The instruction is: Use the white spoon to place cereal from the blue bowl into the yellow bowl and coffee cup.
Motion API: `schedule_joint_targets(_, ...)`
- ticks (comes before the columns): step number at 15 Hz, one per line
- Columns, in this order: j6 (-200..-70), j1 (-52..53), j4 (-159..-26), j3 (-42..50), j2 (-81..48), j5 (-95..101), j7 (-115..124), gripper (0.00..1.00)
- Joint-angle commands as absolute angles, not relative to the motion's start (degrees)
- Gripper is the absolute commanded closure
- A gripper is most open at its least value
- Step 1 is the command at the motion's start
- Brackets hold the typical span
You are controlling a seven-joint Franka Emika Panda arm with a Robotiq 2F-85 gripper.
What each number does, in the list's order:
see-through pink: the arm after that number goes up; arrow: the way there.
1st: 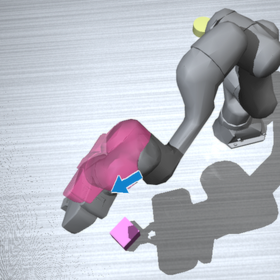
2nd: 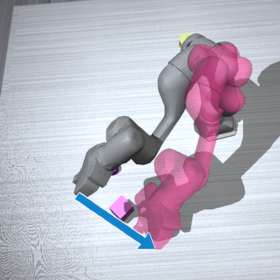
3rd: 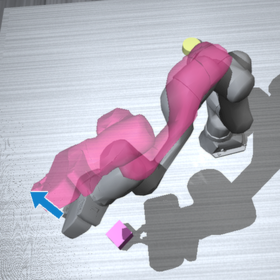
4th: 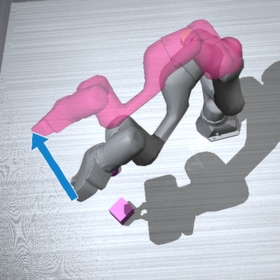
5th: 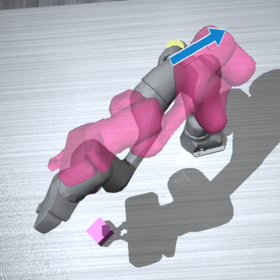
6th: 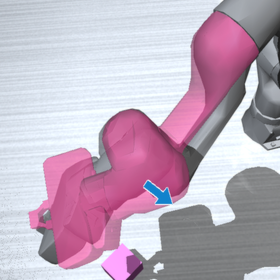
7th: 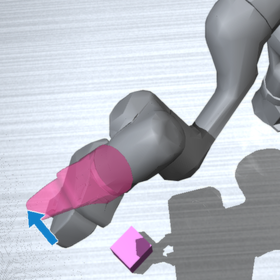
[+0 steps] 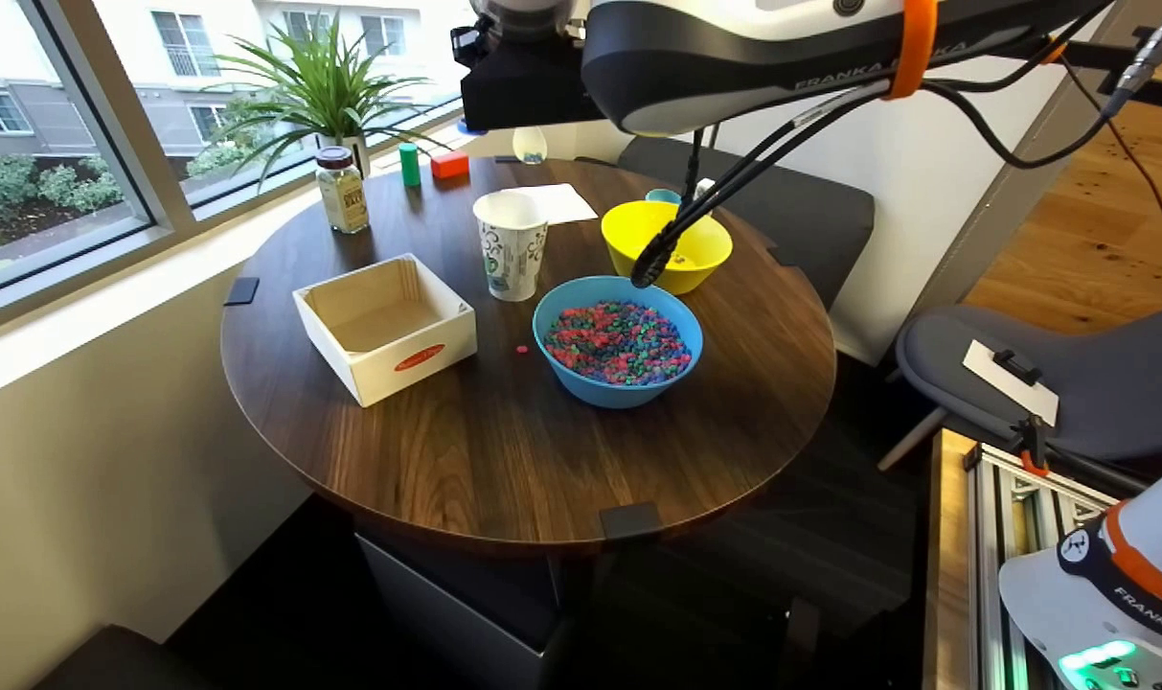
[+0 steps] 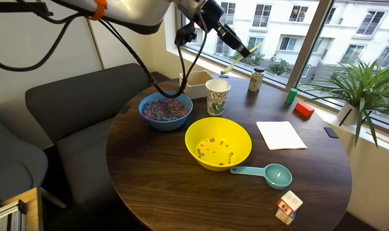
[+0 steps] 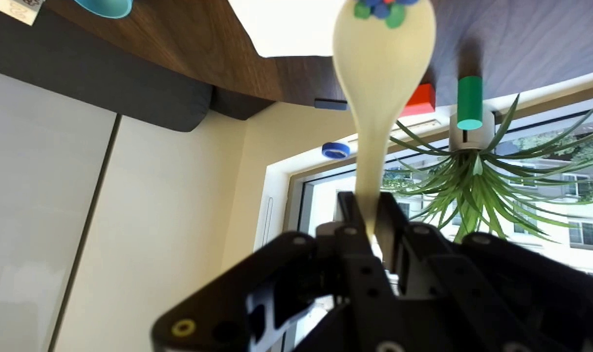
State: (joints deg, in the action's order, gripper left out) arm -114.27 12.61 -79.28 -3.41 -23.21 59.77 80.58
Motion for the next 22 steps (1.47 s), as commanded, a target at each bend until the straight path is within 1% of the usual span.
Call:
schedule_joint_targets(1,-112.3,14.2,-76.2,-2.7,-25.6,61.6,79.5,0.97)
schedule_joint_targets(12,-109.9,16.3,-73.4,-2.2,-28.2,67.4,78.7,0.97)
schedule_joint_targets(22,-108.4,18.3,-74.7,-2.5,-29.2,74.7,79.0,0.97)
